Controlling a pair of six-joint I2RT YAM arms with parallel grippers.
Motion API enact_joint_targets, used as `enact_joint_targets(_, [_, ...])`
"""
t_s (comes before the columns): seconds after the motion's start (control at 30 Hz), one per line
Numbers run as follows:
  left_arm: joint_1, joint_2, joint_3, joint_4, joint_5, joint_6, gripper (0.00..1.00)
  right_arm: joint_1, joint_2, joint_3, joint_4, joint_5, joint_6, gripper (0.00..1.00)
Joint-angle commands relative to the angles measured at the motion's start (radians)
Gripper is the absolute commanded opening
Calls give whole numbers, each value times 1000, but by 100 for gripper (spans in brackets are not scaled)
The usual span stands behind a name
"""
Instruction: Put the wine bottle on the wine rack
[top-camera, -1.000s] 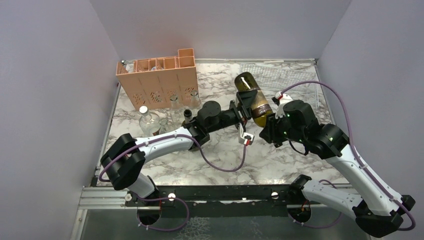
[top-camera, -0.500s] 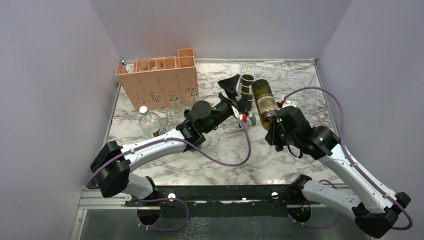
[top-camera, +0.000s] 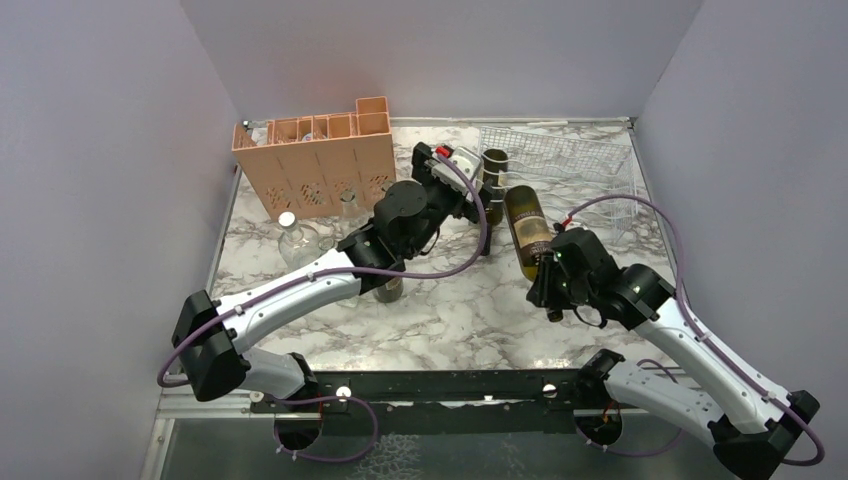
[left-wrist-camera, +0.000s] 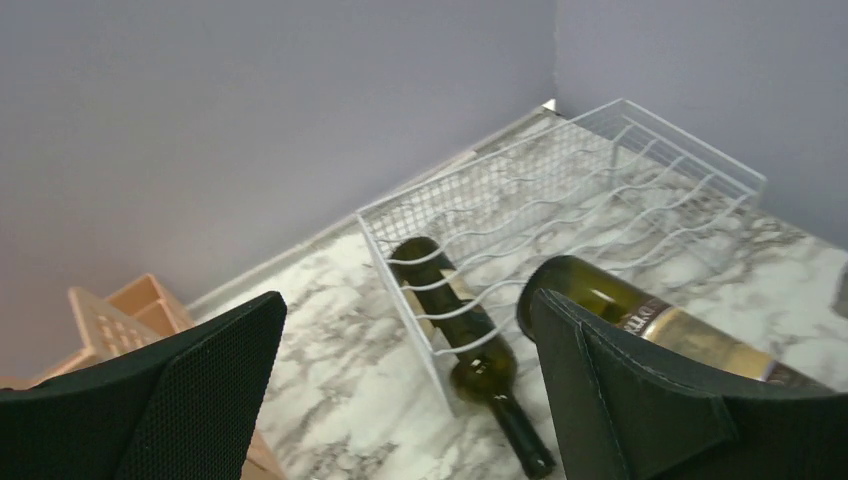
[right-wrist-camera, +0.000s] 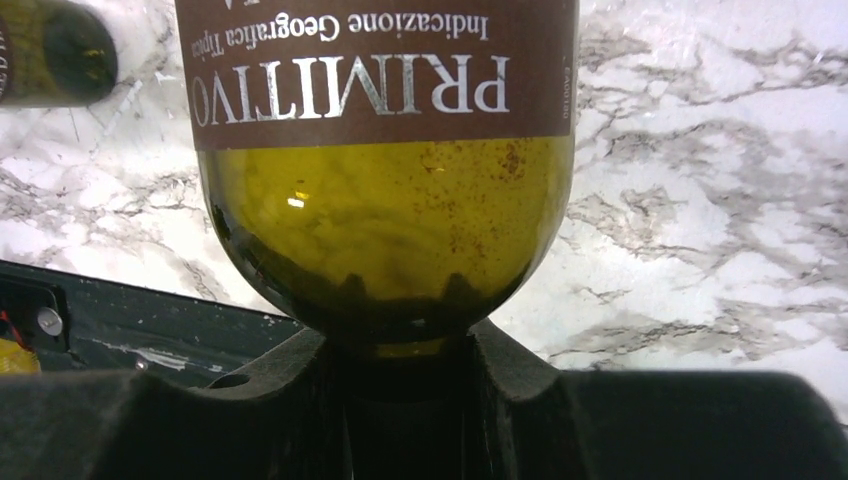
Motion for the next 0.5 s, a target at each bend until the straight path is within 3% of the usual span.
enact_joint_targets(0.0, [-3, -25, 77, -264, 120, -270, 98, -2, -4, -12, 84, -42, 34, 1])
enact_joint_targets(0.3, [-3, -101, 13, -289, 197, -293, 99, -1, 9, -4, -38, 64, 120, 1])
enact_joint_targets(0.47, [-3, -110, 0, -288, 200, -272, 99, -2, 35, -23, -36, 40, 127, 1])
